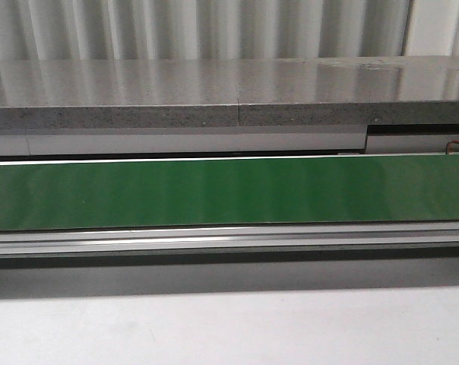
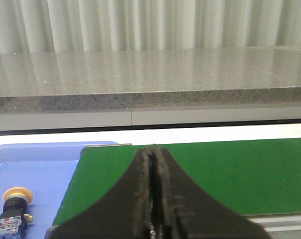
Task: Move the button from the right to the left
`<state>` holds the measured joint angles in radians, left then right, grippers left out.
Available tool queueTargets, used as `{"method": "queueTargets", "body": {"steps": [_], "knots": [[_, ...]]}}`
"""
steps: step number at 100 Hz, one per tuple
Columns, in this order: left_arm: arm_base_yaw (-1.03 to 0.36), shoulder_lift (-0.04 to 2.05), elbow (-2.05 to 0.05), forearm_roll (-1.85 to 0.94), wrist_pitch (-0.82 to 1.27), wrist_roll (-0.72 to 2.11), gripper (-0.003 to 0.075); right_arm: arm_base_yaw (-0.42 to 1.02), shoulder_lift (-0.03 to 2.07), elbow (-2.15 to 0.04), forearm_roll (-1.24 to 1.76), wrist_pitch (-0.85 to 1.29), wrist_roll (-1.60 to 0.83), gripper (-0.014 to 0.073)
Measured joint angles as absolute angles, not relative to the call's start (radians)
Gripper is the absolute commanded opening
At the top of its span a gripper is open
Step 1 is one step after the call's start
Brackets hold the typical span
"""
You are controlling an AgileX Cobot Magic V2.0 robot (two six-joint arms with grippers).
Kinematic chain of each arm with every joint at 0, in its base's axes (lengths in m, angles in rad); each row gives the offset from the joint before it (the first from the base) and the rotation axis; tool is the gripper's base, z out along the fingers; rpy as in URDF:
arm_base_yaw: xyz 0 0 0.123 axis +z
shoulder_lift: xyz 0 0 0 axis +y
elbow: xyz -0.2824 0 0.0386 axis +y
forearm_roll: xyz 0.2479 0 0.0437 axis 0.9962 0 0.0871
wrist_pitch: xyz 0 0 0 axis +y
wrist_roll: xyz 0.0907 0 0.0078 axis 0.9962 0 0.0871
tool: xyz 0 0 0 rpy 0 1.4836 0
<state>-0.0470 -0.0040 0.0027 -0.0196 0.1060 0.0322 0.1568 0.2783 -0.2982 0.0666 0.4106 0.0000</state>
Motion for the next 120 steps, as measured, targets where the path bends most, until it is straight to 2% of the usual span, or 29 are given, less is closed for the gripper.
{"method": "queueTargets", "body": {"steps": [36,56,74,99,120], "knots": [[-0.047,-0.004,0.003,-0.02,0.106,0.032,-0.002,0.152,0.278,-0.273,0.067,0.374,0.0,-0.0067],[-0.047,-0.004,0.003,-0.02,0.106,0.032,-0.002,0.074,0.272,-0.155,0.064,0.18,0.0,-0.0067],[-0.047,-0.004,0.003,-0.02,0.106,0.032,-0.002,-0.028,0.178,-0.044,0.06,0.055,0.0,-0.0067],[-0.047,-0.004,0.003,-0.02,0.104,0.032,-0.002,-0.076,0.009,0.027,0.036,0.079,-0.005,-0.0067],[-0.047,-0.004,0.003,-0.02,0.104,0.032,-0.002,-0.077,-0.009,0.028,0.026,0.107,0.0,-0.0067]]}}
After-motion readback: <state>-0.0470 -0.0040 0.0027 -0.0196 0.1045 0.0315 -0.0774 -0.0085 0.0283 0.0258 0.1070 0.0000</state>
